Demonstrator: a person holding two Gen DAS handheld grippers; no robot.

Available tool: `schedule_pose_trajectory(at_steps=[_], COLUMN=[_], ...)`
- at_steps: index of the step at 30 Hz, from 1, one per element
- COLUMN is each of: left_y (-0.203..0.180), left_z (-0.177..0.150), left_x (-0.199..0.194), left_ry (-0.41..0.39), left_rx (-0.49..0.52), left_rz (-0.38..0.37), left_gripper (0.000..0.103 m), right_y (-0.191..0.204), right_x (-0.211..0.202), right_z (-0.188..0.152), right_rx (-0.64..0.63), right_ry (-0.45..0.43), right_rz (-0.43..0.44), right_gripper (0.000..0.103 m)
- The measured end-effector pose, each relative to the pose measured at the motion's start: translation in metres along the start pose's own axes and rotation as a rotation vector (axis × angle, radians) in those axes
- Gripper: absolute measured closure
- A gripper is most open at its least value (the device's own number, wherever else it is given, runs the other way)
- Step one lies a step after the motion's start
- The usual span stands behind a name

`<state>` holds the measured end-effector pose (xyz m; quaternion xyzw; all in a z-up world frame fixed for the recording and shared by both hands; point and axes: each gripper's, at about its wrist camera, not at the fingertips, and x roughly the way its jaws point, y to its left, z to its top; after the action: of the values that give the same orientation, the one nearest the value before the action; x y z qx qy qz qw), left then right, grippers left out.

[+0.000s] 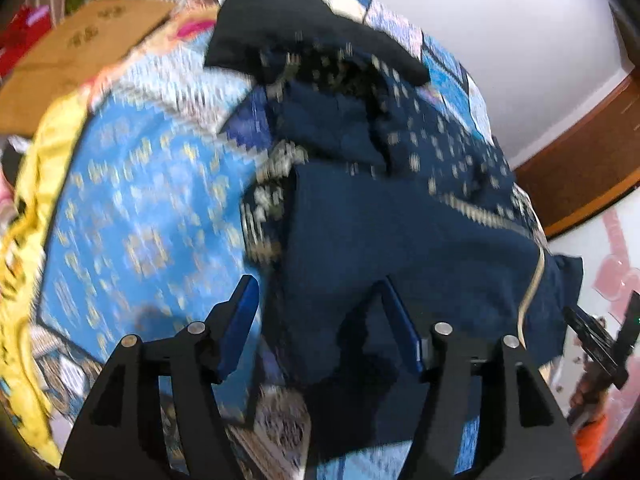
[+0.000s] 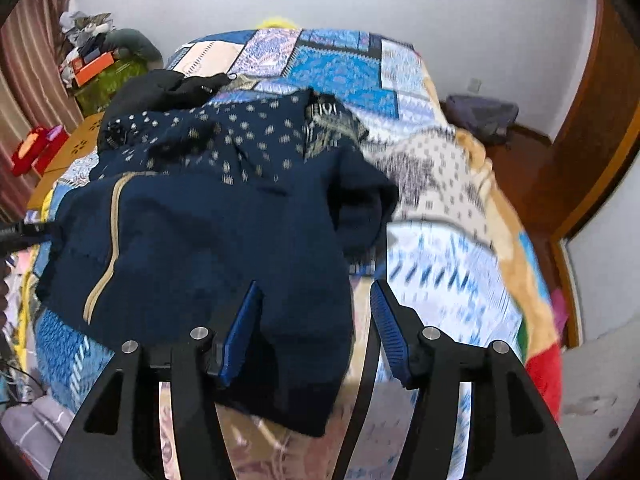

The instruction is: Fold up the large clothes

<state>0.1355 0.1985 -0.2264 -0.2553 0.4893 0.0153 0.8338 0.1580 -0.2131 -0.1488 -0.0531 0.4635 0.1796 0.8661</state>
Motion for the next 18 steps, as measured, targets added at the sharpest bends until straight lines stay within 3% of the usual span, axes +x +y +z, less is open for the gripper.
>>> schedule_pose_trajectory(at_steps=[4, 7, 11, 18], left_y=[0.002, 0.007, 0.01, -0.008], left_z=[-0.025, -0.042, -0.052, -0.056], left_x=[0.006, 0.01, 0.012, 0.008], left_ry=[0.056, 0.093, 0.103, 0.088], left_rx=[-0.002, -0.058, -0.104, -0.06], left_rz=[-0.022, -0.087, -0.134, -0.164], left_gripper=[0.04, 0.04, 0.04, 0.04], right_y=[-0.015, -0.017, -0.013, 0.001], right_x=[-0.001, -0.004, -0.009, -0.009], right_z=[-0.013, -0.017, -0.022, -0.034], right_rx=[0.136, 0.185, 0.185, 0.137], right_ry=[0.003, 0.006, 0.035, 0.017], right_rz=[0.087, 0.11, 0.13, 0.08], right_gripper=[0.049, 0.047, 0.043, 0.041])
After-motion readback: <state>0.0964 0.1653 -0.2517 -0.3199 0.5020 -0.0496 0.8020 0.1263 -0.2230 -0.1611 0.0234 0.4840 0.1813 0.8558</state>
